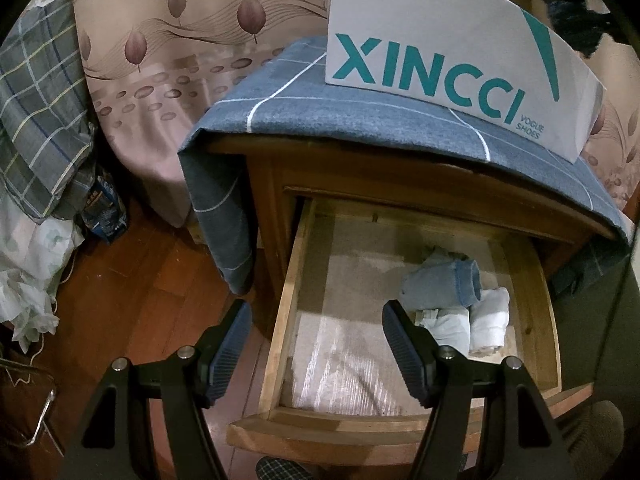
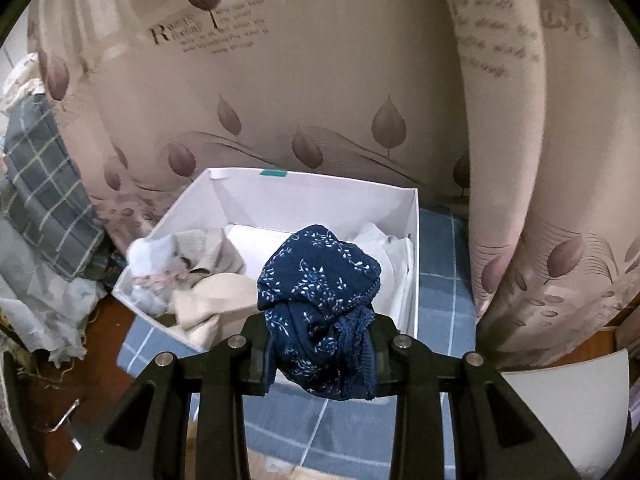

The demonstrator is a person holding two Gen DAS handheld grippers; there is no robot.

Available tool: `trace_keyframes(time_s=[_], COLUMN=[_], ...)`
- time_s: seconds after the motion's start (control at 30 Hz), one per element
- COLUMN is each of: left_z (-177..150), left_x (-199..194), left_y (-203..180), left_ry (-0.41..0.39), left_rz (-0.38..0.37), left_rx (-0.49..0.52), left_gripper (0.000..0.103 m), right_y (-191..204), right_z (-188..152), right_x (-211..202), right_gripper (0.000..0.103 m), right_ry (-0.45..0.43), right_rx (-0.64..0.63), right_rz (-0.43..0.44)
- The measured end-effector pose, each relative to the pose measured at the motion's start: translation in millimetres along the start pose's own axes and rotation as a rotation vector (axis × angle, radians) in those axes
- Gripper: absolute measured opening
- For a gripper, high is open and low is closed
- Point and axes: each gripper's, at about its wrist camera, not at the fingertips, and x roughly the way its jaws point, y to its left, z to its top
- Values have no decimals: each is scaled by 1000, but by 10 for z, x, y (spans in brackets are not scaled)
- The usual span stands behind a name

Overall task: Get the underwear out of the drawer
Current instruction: 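Carry the navy patterned underwear to the white box and open the right gripper, then move the right gripper back into the drawer toward the white underwear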

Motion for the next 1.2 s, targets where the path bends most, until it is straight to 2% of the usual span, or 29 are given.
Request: trace_keyframes(time_s=[0.27, 0.57, 0.83, 0.9, 0.97, 1.2], left_z=[5, 4, -10, -13, -13, -17], left_x=[22, 39, 48, 55, 68, 96], left_y=[-14, -58, -70, -79, -83, -98], left_ry=[5, 15, 20, 23, 27, 37], left_rz=[-4, -9, -3, -2, 0, 11], left_rx=[5, 11, 15, 18, 23, 36], left_gripper=[70, 70, 70, 70, 70, 70], right_y=[-8, 9, 21, 41, 69, 170], right_z=[-63, -121, -129, -127, -123, -157], right_x=[437, 603, 442, 371, 286, -7], right_gripper=[33, 38, 49, 58, 63, 64], right_ry=[66, 90, 71, 56, 37, 11], right_rx=[-13, -7, -14, -21, -27, -52], right_rz=[-37, -56, -62, -61, -60, -24])
